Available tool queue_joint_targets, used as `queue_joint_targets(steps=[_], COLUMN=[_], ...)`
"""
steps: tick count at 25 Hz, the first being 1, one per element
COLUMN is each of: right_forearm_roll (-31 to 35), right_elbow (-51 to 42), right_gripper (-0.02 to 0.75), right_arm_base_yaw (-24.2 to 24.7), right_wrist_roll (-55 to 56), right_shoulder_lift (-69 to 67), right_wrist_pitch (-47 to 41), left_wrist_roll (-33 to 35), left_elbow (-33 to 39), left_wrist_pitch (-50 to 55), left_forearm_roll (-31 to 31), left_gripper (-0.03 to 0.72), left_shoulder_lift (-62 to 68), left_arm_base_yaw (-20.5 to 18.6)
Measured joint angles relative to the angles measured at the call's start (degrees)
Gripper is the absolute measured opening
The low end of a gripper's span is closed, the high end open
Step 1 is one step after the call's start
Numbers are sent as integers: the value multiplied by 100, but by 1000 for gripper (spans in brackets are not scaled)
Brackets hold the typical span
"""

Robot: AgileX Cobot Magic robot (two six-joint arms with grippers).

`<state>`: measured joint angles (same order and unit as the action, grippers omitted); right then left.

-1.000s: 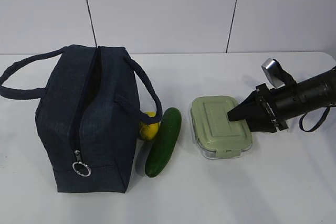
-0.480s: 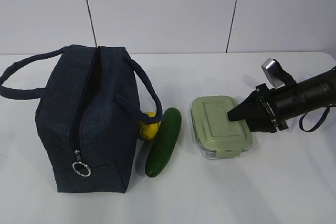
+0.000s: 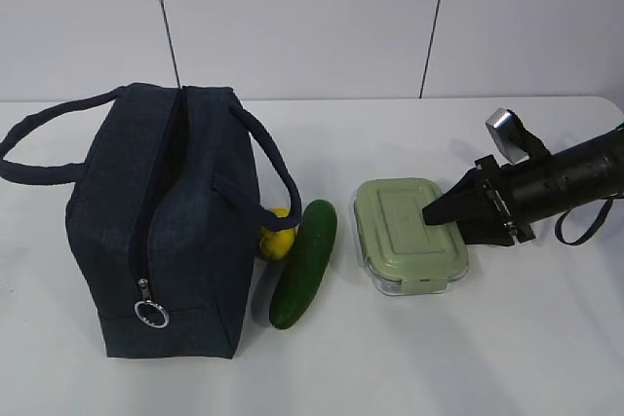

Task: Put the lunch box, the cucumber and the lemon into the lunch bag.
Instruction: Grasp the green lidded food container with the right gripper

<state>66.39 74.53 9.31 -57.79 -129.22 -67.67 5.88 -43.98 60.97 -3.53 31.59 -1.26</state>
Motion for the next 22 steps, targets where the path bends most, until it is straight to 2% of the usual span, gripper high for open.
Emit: queue_joint_targets(steps=[22], right_forearm_roll=[0], right_elbow=[0], right_gripper=[406], right_arm_base_yaw=[0], right_wrist_roll=[0], right_shoulder_lift=[0], right_wrist_pitch=[0], left_wrist_roll=[0], left_elbow=[0], left_wrist_pitch=[0], left_forearm_roll=[0], left_gripper=[264], left_shoulder_lift=[0], left_arm_base_yaw=[0])
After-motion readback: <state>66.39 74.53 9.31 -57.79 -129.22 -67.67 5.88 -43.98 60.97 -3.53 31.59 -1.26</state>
